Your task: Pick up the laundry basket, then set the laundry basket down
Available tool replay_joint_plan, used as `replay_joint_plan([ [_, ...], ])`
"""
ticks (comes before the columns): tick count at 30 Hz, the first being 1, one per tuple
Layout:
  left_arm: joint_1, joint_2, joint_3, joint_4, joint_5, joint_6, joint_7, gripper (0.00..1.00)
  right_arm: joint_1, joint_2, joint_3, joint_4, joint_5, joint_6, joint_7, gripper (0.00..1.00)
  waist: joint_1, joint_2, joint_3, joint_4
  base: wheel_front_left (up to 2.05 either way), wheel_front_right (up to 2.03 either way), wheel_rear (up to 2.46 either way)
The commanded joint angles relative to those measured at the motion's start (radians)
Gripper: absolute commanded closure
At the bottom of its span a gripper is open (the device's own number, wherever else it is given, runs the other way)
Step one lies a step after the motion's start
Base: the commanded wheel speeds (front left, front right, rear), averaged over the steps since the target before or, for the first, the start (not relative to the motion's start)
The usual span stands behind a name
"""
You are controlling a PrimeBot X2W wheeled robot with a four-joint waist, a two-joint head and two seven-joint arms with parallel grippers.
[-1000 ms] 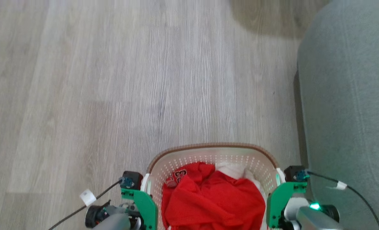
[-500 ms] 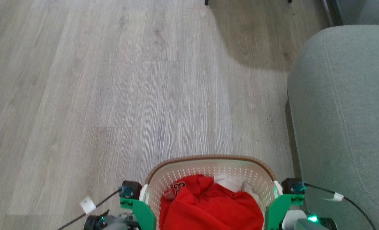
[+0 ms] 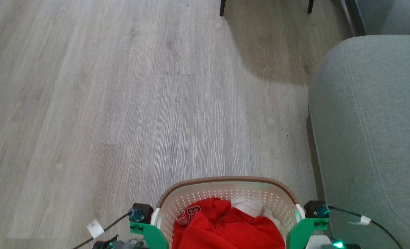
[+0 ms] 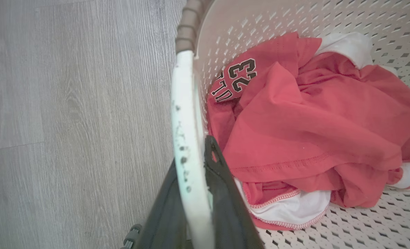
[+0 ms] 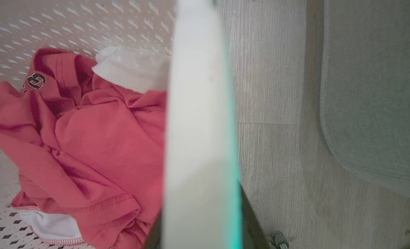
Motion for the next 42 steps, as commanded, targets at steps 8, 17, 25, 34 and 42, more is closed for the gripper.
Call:
replay_joint_plan([
  [8,-0.03,0.027,-0.005,0.009,-0.013,0.005,-0.012,1.0,-0.017,-0.001,0.065,-0.003,0.036,0.006,-0.026,1.0,0.0001,0.0,-0.003,-0.002,0.0,0.0,0.0],
  [17,-0.036,0.027,-0.017,0.009,-0.025,0.006,-0.011,1.0,-0.029,-0.001,0.1,0.002,0.069,0.006,-0.035,1.0,0.0001,0.0,0.004,-0.004,0.0,0.0,0.0],
  [25,-0.045,0.027,-0.029,0.008,-0.035,0.006,-0.015,1.0,-0.044,-0.001,0.131,0.009,0.096,0.006,-0.047,1.0,0.0001,0.0,0.018,-0.005,0.0,0.0,0.0],
  [34,-0.083,0.027,-0.04,0.001,-0.043,0.013,-0.025,1.0,-0.096,-0.001,0.16,0.022,0.111,0.006,-0.064,1.0,0.0001,0.0,0.073,-0.009,0.0,0.0,0.0],
  [42,-0.181,0.027,-0.037,-0.001,-0.051,0.015,-0.041,1.0,-0.204,-0.001,0.171,0.039,0.107,0.006,-0.084,1.0,0.0001,0.0,0.179,-0.007,0.0,0.0,0.0],
])
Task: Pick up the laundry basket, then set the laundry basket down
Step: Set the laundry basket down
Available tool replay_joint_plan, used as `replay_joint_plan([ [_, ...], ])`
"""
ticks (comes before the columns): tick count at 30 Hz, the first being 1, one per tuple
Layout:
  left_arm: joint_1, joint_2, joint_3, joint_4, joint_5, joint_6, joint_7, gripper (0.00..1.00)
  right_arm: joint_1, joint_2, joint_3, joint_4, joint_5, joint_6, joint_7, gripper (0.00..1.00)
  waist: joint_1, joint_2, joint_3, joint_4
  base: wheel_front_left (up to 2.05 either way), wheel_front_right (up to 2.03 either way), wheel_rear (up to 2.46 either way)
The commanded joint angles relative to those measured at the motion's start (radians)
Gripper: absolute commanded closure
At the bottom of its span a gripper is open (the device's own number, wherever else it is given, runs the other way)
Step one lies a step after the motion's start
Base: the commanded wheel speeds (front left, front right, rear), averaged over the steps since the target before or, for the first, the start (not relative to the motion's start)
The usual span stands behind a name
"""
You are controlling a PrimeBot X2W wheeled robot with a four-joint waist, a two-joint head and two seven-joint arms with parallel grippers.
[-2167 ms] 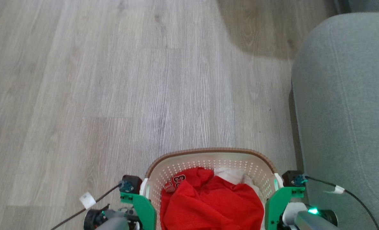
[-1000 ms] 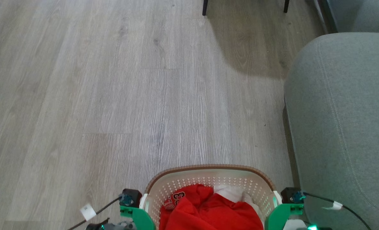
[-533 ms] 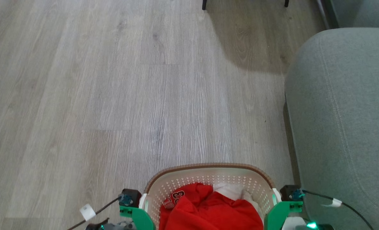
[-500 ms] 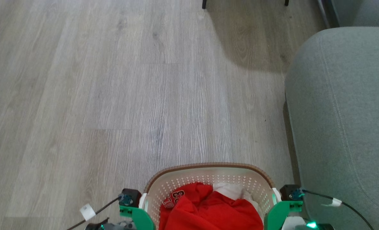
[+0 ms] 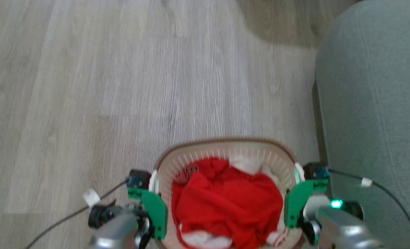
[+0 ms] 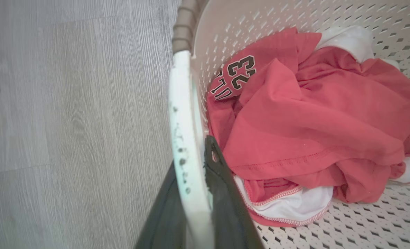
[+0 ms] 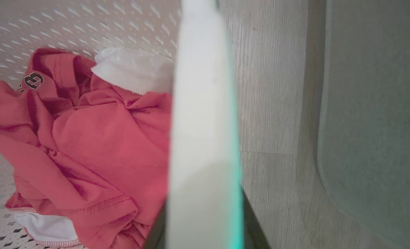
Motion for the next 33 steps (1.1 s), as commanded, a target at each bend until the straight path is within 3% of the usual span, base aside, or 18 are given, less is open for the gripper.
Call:
replay_joint_plan([
  [1,-0.068,0.024,0.012,0.002,0.003,0.007,-0.012,1.0,-0.048,0.0,0.022,-0.01,-0.007,0.006,-0.027,1.0,-0.0002,0.0,0.052,0.002,0.0,0.0,0.0],
  [15,-0.312,0.024,0.009,-0.008,0.014,0.013,-0.053,1.0,-0.297,0.0,-0.011,0.01,-0.052,0.006,-0.072,1.0,-0.0002,0.0,0.34,0.021,0.0,0.0,0.0],
  [33,-0.542,0.024,-0.004,-0.025,0.014,0.031,-0.092,1.0,-0.503,-0.047,-0.24,0.01,-0.287,0.006,-0.077,1.0,-0.0002,0.0,0.666,0.058,0.0,0.0,0.0],
])
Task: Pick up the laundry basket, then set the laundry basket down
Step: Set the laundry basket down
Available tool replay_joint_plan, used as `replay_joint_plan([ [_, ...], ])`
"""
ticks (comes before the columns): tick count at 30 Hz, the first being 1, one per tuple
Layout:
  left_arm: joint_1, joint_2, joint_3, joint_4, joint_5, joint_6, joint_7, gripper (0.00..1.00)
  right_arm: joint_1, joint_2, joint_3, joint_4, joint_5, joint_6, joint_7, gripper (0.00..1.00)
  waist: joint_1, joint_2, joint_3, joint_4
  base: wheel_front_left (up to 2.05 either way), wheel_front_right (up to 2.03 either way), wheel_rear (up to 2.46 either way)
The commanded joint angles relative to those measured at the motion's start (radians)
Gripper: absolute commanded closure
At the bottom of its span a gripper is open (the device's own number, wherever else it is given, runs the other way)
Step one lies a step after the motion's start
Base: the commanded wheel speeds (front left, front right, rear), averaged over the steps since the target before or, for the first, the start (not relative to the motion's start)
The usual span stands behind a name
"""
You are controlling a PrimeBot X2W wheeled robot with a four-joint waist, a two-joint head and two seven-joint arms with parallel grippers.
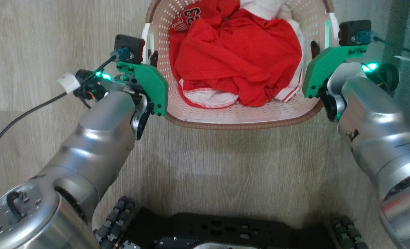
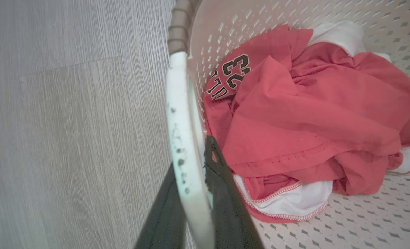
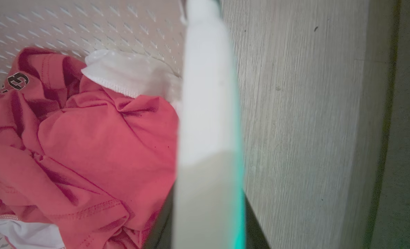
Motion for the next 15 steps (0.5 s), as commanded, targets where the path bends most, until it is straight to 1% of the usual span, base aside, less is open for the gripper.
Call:
replay_joint_plan([
  [1,-0.014,0.026,-0.004,-0.009,0.01,0.005,-0.009,1.0,0.018,0.004,0.009,-0.013,-0.03,0.006,-0.015,1.0,-0.0002,0.0,0.037,0.008,0.0,0.0,0.0],
  [9,-0.028,0.026,-0.021,-0.03,-0.007,0.015,-0.016,1.0,0.013,0.016,-0.09,-0.013,-0.142,0.006,-0.016,1.0,-0.0002,0.0,0.085,0.006,0.0,0.0,0.0],
  [10,-0.031,0.026,-0.025,-0.029,-0.01,0.017,-0.017,1.0,0.014,0.021,-0.114,-0.013,-0.17,0.006,-0.016,1.0,-0.0002,0.0,0.092,0.003,0.0,0.0,0.0],
  [15,-0.04,0.026,-0.034,-0.022,-0.016,0.016,-0.02,1.0,0.018,0.032,-0.172,-0.013,-0.233,0.006,-0.015,1.0,-0.0002,0.0,0.104,-0.002,0.0,0.0,0.0],
])
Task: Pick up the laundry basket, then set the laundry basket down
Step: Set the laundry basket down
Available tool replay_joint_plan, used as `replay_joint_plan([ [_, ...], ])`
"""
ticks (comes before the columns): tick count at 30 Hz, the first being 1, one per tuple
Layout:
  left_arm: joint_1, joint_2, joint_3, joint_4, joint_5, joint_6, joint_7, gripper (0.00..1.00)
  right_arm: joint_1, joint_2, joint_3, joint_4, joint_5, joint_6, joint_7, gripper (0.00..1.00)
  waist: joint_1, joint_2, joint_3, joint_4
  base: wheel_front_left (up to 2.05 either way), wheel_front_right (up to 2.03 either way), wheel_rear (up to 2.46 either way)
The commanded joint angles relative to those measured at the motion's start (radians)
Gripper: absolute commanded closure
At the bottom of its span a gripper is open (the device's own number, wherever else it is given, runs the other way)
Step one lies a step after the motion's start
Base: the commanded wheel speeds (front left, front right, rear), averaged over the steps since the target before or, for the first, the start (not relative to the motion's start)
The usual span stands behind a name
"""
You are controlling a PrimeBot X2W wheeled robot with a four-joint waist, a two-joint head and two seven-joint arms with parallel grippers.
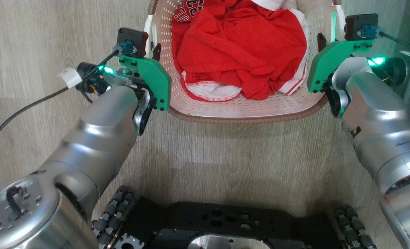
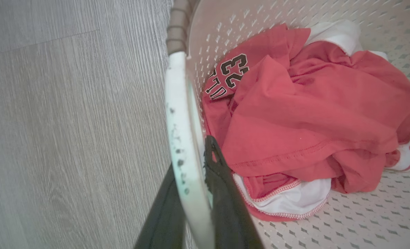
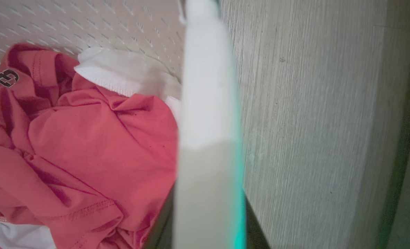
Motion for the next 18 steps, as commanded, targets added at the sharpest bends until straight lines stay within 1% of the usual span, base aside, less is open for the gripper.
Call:
replay_joint_plan([
  [1,-0.017,0.026,-0.005,0.001,0.005,-0.001,-0.01,1.0,0.024,0.029,0.0,-0.012,-0.045,0.006,-0.008,1.0,0.0,0.0,0.003,-0.003,0.0,0.0,0.0],
  [12,-0.043,0.026,-0.018,0.015,-0.004,-0.001,-0.013,1.0,0.02,0.043,-0.1,-0.012,-0.154,0.006,-0.005,0.99,0.0,0.0,0.013,-0.012,0.0,0.0,0.0],
  [14,-0.045,0.026,-0.019,0.014,-0.009,-0.002,-0.014,1.0,0.02,0.044,-0.116,-0.012,-0.172,0.006,-0.003,0.84,0.0,0.0,0.014,-0.013,0.0,0.0,0.0],
  [17,-0.047,0.026,-0.021,0.01,-0.013,-0.002,-0.015,1.0,0.02,0.045,-0.128,-0.012,-0.185,0.006,-0.004,0.69,0.0,0.0,0.015,-0.009,0.0,0.0,0.0],
  [18,-0.048,0.026,-0.022,0.009,-0.014,-0.001,-0.016,0.91,0.02,0.045,-0.129,-0.012,-0.185,0.006,-0.005,0.64,0.0,0.0,0.015,-0.009,0.0,0.0,0.0],
])
